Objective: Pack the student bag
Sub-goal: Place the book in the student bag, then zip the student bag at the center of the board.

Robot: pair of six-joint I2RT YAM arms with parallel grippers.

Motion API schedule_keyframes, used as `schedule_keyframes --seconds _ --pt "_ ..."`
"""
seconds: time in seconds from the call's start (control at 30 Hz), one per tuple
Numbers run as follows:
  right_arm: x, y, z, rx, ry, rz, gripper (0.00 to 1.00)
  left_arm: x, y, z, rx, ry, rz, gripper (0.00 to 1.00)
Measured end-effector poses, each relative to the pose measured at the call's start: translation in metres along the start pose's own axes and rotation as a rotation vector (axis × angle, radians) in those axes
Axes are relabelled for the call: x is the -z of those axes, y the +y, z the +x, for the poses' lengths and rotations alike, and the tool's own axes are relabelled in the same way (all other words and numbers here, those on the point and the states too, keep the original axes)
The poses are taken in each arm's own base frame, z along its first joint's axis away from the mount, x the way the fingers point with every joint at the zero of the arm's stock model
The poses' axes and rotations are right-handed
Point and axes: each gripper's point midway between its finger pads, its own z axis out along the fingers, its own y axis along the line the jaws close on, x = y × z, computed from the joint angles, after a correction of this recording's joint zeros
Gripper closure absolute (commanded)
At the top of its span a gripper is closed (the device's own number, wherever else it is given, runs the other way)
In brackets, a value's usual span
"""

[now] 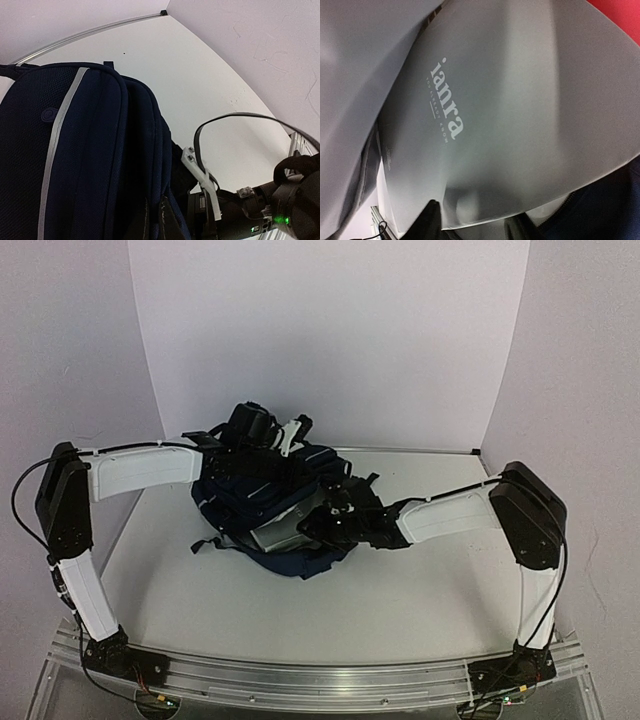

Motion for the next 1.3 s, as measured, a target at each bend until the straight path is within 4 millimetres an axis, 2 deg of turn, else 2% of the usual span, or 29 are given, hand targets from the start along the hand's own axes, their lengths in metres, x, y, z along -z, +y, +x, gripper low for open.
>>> schedule_keyframes --seconds 0.1,0.23,0.37,0.47,0.6,0.7,0.8,0.93,1.03,1.1,1.2,1.3 --pt "0.016 -0.006 -0.006 0.009 -0.048 0.017 0.34 0.007 0.000 0.005 0.015 -0.011 0.002 1.00" --pt "0.059 -0.011 -0.024 0.010 -0.148 0.050 0.23 0.018 -0.001 0.009 0.042 -0.025 0.005 1.00" --pt "0.101 -0.006 -0.047 0.006 -0.262 0.058 0.19 0.023 -0.003 0.015 0.067 -0.034 0.015 1.00" --pt "0.114 -0.013 -0.055 0.000 -0.305 0.079 0.19 0.022 -0.005 0.018 0.082 -0.032 0.037 0.96" --pt "0.114 -0.044 -0.054 -0.018 -0.297 0.149 0.19 0.023 -0.010 0.020 0.091 -0.022 0.095 0.79" --pt "0.115 -0.070 -0.061 -0.043 -0.299 0.204 0.19 0.025 -0.031 0.022 0.103 -0.002 0.209 0.59" --pt "0.118 -0.086 -0.071 -0.067 -0.302 0.226 0.21 0.028 -0.052 0.024 0.103 0.013 0.315 0.42" --pt "0.119 -0.098 -0.075 -0.077 -0.291 0.238 0.22 0.034 -0.060 0.035 0.118 0.032 0.363 0.29" --pt "0.118 -0.097 -0.070 -0.047 -0.262 0.230 0.22 0.044 -0.048 0.040 0.170 0.029 0.305 0.28" --pt "0.118 -0.092 -0.066 -0.012 -0.234 0.208 0.22 0.057 -0.030 0.038 0.225 0.006 0.247 0.25" --pt "0.122 -0.077 -0.061 0.044 -0.209 0.163 0.19 0.087 0.019 0.035 0.335 -0.068 0.115 0.23" --pt "0.127 -0.056 -0.053 0.103 -0.188 0.110 0.18 0.119 0.077 0.048 0.460 -0.137 -0.041 0.21"
